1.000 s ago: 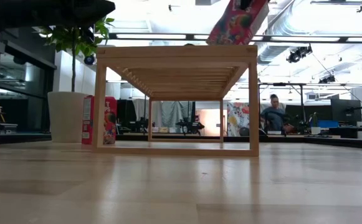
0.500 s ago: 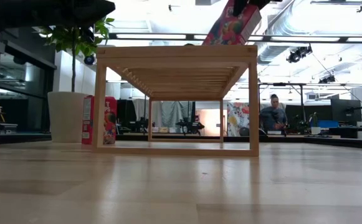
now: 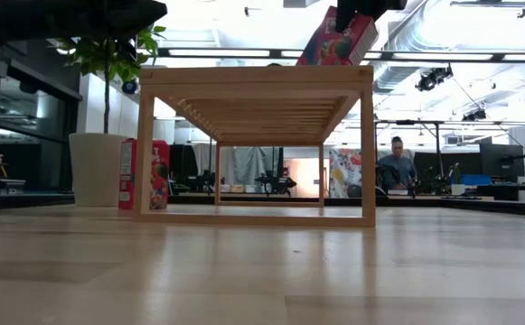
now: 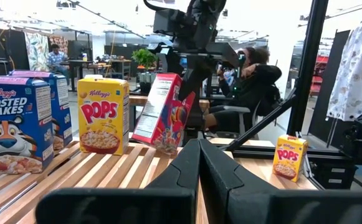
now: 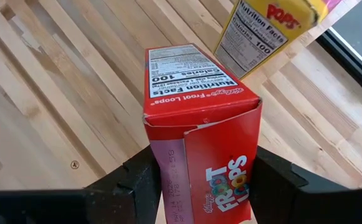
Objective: Stack cereal on shelf
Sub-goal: Put the bottom red cereal box on the shelf
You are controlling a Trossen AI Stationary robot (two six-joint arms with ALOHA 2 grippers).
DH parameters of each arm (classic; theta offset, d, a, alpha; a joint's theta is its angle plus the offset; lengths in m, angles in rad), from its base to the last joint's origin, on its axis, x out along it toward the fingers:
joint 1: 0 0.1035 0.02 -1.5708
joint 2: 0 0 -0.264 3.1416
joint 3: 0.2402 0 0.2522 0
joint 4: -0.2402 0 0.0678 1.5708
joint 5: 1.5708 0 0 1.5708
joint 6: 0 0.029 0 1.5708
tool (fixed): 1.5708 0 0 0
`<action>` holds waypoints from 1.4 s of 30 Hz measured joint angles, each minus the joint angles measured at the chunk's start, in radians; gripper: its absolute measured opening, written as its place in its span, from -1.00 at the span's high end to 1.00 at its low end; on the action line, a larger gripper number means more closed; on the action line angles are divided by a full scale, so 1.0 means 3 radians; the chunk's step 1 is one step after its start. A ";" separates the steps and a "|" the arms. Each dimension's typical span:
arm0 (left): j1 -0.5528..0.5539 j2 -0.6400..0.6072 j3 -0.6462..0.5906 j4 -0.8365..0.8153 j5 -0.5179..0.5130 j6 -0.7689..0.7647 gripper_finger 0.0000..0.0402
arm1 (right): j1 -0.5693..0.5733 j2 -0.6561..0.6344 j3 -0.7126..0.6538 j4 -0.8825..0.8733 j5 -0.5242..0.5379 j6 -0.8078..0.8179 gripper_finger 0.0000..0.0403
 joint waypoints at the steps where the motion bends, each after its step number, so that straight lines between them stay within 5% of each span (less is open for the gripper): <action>1: 0.0000 0.0000 0.0000 0.0001 0.0000 0.0000 1.00 | 0.0001 0.0000 0.0000 0.0000 0.0002 0.0000 0.08; 14: 0.0000 0.0001 0.0000 0.0001 0.0000 -0.0003 1.00 | -0.0003 0.0014 -0.0001 0.0232 0.0136 -0.0086 0.08; 28: 0.0000 0.0000 0.0000 0.0001 0.0000 -0.0005 1.00 | -0.0003 -0.0032 -0.0003 -0.0198 -0.0199 -0.0090 0.08; 42: 0.0000 0.0001 0.0000 0.0001 0.0000 -0.0006 1.00 | -0.0003 -0.0032 -0.0003 0.0178 -0.0139 -0.0384 0.08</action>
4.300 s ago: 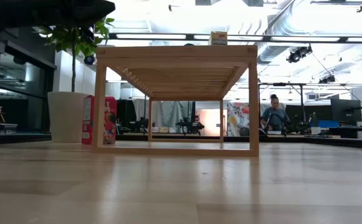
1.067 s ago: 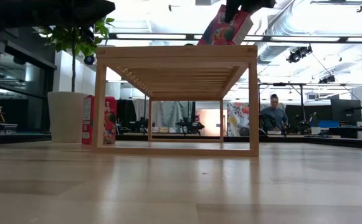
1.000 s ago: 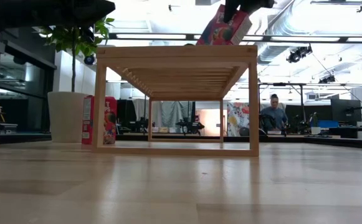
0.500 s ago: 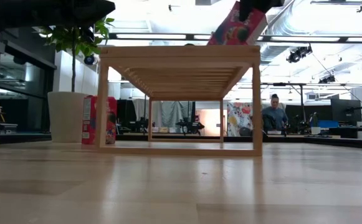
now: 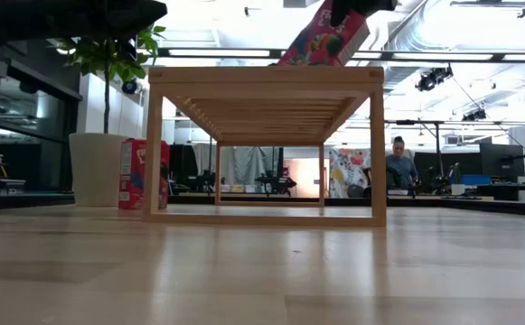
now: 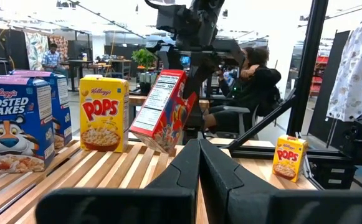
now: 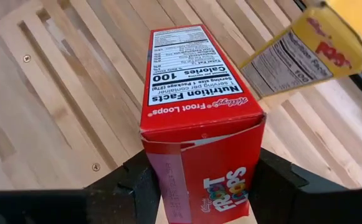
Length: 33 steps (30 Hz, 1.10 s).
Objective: Stack cereal on shelf
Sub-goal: Put the bottom red cereal box on the shelf
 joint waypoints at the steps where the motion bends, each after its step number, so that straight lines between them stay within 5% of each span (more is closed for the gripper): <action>1: 0.0000 0.0000 0.0000 0.0000 0.0000 0.0000 1.00 | 0.0000 0.0000 0.0000 0.0031 -0.0013 -0.0071 0.08; 12: 0.0000 -0.0001 0.0000 0.0008 0.0000 0.0001 1.00 | 0.0159 -0.0181 0.0000 0.0022 -0.0259 -0.0186 0.08; 33: 0.0000 0.0000 0.0000 -0.0001 0.0000 -0.0003 1.00 | 0.0862 -0.0344 -0.0190 -0.0642 -0.0849 0.1696 0.08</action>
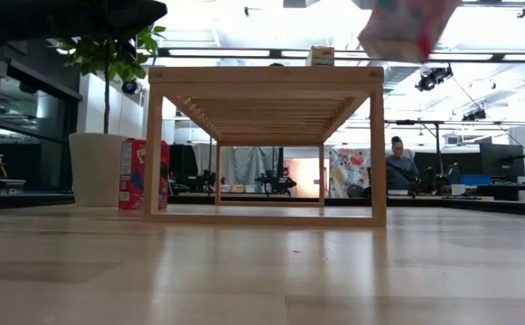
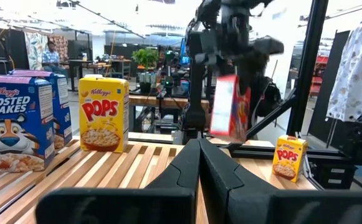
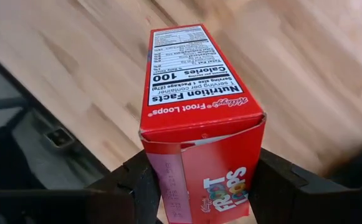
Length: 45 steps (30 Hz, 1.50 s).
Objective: Stack cereal on shelf
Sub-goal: Put the bottom red cereal box on the shelf
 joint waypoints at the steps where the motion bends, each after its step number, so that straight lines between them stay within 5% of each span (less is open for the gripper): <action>1: 0.0000 0.0000 0.0000 -0.0003 0.0000 0.0000 1.00 | 0.0029 0.0000 -0.0101 0.0007 -0.0084 0.0054 0.08; 8: 0.0000 -0.0001 0.0000 -0.0003 0.0000 -0.0024 1.00 | 0.0307 -0.0072 -0.1068 0.0010 -0.0981 0.0588 0.08; 12: 0.0000 0.0000 0.0000 0.0011 0.0000 -0.0025 1.00 | 0.0421 -0.0072 -0.1498 0.0325 -0.1175 0.0624 0.08; 18: 0.0000 0.0000 0.0000 0.0015 0.0000 -0.0024 1.00 | 0.0423 -0.0072 -0.1630 0.1156 -0.0728 0.0243 0.08; 26: -0.0001 0.0000 0.0000 0.0015 0.0000 -0.0024 1.00 | 0.0267 -0.0075 -0.1295 0.0839 0.0264 -0.0062 0.08; 45: 0.0000 -0.0001 0.0000 0.0015 0.0000 -0.0024 1.00 | 0.0144 -0.0074 -0.0865 0.0822 0.0421 -0.0356 0.08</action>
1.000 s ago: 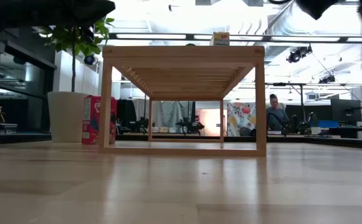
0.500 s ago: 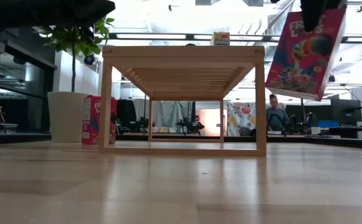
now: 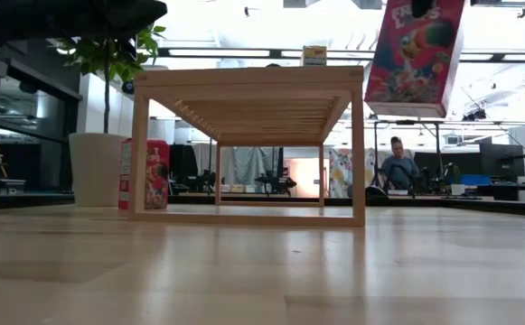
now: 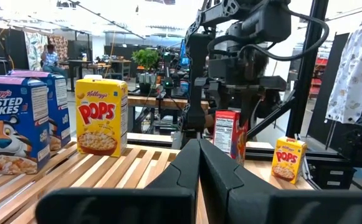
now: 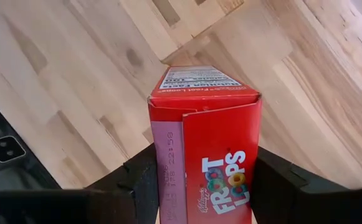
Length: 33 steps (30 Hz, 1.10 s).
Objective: Stack cereal on shelf
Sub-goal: Put the bottom red cereal box on the shelf
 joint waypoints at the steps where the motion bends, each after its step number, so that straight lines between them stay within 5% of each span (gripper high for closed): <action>1: -0.0001 0.0001 0.0000 0.0000 0.0000 0.0000 1.00 | 0.0000 0.0001 0.0025 -0.0034 -0.0045 0.0000 0.08; 8: -0.0001 0.0001 0.0000 -0.0001 0.0000 0.0000 1.00 | 0.0001 0.0001 0.0400 -0.0660 -0.0322 0.0181 0.08; 19: -0.0001 0.0000 0.0000 0.0000 0.0000 -0.0001 1.00 | -0.0517 -0.0004 0.1369 -0.0818 0.0681 -0.0097 0.08; 26: 0.0000 0.0001 0.0000 0.0001 0.0000 0.0001 1.00 | -0.1099 0.0138 0.1335 -0.0686 0.0214 -0.0518 0.08; 33: 0.0000 0.0000 0.0000 0.0003 0.0000 0.0001 1.00 | -0.1247 0.0399 0.1331 -0.0307 -0.0122 -0.0941 0.08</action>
